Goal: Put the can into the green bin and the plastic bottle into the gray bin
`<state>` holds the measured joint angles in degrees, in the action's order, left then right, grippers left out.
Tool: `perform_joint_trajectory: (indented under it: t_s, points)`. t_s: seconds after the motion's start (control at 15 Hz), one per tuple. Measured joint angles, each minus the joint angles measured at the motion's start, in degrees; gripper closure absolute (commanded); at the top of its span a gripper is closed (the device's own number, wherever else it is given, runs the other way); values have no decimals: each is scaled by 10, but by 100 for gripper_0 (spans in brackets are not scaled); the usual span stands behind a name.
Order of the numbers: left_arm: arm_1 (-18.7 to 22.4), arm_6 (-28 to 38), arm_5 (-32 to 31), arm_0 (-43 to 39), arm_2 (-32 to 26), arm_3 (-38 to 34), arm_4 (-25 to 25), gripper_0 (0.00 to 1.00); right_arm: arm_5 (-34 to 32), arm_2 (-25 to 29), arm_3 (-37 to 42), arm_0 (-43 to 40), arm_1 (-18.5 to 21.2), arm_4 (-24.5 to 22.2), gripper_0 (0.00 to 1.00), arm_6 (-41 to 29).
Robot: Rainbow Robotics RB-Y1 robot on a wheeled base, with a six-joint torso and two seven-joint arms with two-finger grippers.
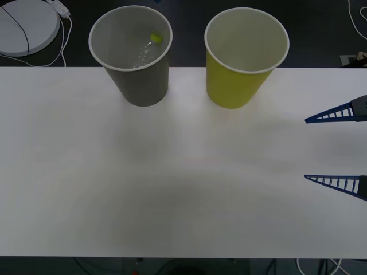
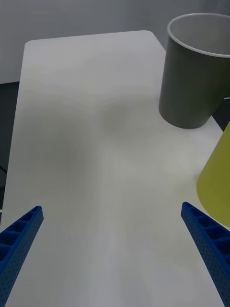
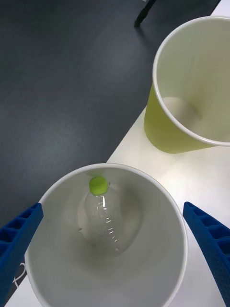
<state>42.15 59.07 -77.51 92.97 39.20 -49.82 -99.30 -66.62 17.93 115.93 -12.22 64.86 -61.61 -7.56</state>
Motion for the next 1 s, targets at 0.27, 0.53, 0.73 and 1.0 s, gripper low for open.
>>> perform_joint_trajectory:
  t_s: [0.27, 0.53, 0.73, 1.0]
  points:
    - [29, -3, -1, -1, 33, -32, 19, 0, 0, 0, 0, 0, 0, 0, 0, 0]
    - [88, 0, -1, -32, 42, -120, 40, 0, 0, 0, 0, 0, 0, 0, 0, 0]
    - [148, 4, 1, -66, 42, -200, 64, 0, 0, 0, 0, 0, 0, 0, 0, 0]
    - [228, 2, 22, -113, 43, -279, 136, 0, 0, 0, 0, 0, 0, 0, 0, 0]
